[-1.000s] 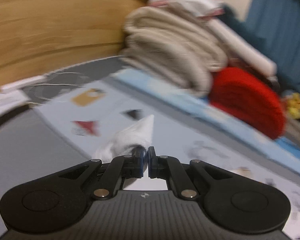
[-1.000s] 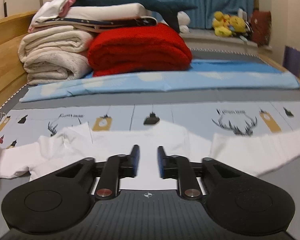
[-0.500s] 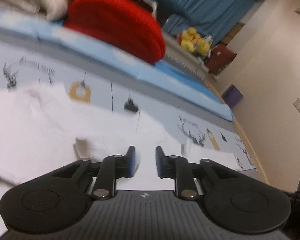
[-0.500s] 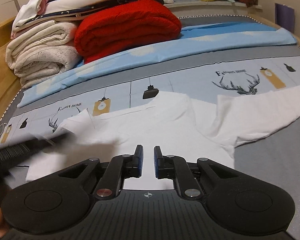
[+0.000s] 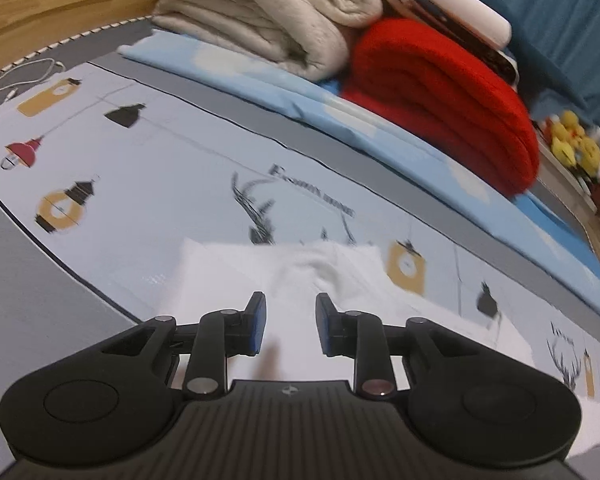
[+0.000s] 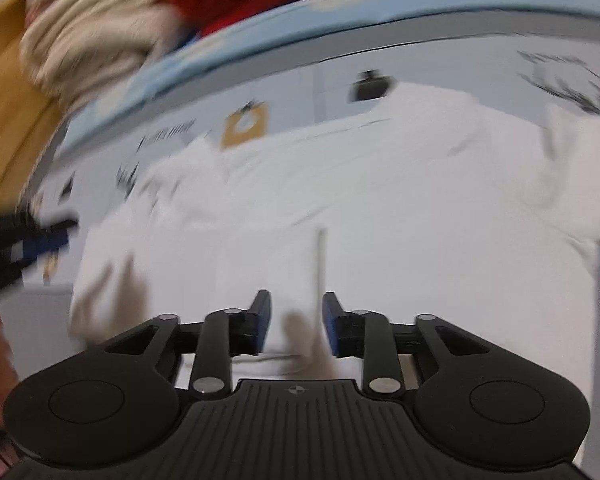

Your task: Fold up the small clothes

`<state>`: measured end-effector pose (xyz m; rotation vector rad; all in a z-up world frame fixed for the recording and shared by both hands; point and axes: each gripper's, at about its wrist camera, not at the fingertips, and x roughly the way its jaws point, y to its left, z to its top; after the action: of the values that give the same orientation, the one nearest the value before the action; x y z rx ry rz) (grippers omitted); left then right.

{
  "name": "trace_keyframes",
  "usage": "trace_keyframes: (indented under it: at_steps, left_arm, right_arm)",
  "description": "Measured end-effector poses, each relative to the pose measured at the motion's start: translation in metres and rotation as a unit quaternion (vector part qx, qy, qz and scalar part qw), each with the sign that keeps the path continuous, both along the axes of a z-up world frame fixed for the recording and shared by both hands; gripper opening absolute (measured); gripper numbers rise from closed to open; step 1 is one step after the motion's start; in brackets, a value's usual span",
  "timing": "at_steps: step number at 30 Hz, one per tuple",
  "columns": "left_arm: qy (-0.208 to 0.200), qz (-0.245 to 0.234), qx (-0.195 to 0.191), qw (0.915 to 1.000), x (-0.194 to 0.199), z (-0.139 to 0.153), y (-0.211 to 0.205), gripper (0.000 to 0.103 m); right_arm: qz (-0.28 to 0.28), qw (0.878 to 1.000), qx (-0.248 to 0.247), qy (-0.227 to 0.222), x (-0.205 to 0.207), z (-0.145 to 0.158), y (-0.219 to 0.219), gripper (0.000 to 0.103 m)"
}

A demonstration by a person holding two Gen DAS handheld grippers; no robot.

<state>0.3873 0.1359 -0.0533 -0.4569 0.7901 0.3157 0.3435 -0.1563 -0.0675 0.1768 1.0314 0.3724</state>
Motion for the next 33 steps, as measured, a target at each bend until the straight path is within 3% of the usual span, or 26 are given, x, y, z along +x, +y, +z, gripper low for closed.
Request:
trace_keyframes:
  at_steps: [4, 10, 12, 13, 14, 16, 19, 22, 23, 26, 29, 33]
  left_arm:
    - [-0.001, 0.016, -0.003, 0.9999, 0.009, 0.003, 0.016, 0.030]
    - [-0.004, 0.030, -0.014, 0.9994, 0.004, 0.012, 0.038, 0.030]
    - [-0.005, 0.037, -0.013, 0.9992, 0.003, 0.014, 0.043, 0.030]
    - [-0.006, 0.041, -0.014, 0.9991, 0.002, 0.014, 0.046, 0.030]
    - [-0.007, 0.045, -0.014, 0.9989, 0.002, 0.015, 0.050, 0.030]
    - [-0.009, 0.055, -0.013, 0.9984, 0.000, 0.017, 0.055, 0.030]
    - [-0.012, 0.067, -0.011, 0.9976, -0.002, 0.020, 0.064, 0.030]
    - [-0.017, 0.073, -0.009, 0.9971, -0.005, 0.022, 0.068, 0.030]
    - [-0.018, 0.073, -0.007, 0.9971, -0.006, 0.023, 0.068, 0.030]
    - [-0.017, 0.067, -0.002, 0.9976, -0.005, 0.022, 0.066, 0.030]
    - [-0.012, 0.062, -0.003, 0.9980, -0.004, 0.019, 0.063, 0.030]
    - [-0.004, 0.059, -0.009, 0.9982, -0.001, 0.013, 0.059, 0.030]
  right_arm:
    - [0.092, 0.994, -0.052, -0.036, -0.011, -0.004, 0.045, 0.045]
    - [0.187, 0.967, -0.159, -0.074, -0.030, -0.022, 0.089, 0.046]
    - [0.190, 0.961, -0.181, -0.083, -0.029, -0.024, 0.092, 0.040]
    - [0.183, 0.962, -0.182, -0.087, -0.027, -0.023, 0.090, 0.024]
    - [0.166, 0.967, -0.174, -0.083, -0.024, -0.020, 0.085, 0.015]
    - [0.141, 0.977, -0.137, -0.085, -0.019, -0.011, 0.070, 0.012]
    - [0.069, 0.987, -0.058, -0.133, -0.012, 0.022, 0.034, 0.011]
    - [-0.054, 0.980, 0.024, -0.191, -0.004, 0.057, -0.028, 0.008]
    - [-0.103, 0.974, 0.048, -0.196, -0.001, 0.064, -0.053, 0.000]
    - [-0.210, 0.961, 0.051, -0.172, 0.011, 0.063, -0.110, 0.000]
    - [-0.272, 0.954, 0.053, -0.114, 0.022, 0.047, -0.150, 0.000]
    - [-0.245, 0.962, 0.116, -0.035, 0.030, 0.027, -0.153, 0.004]
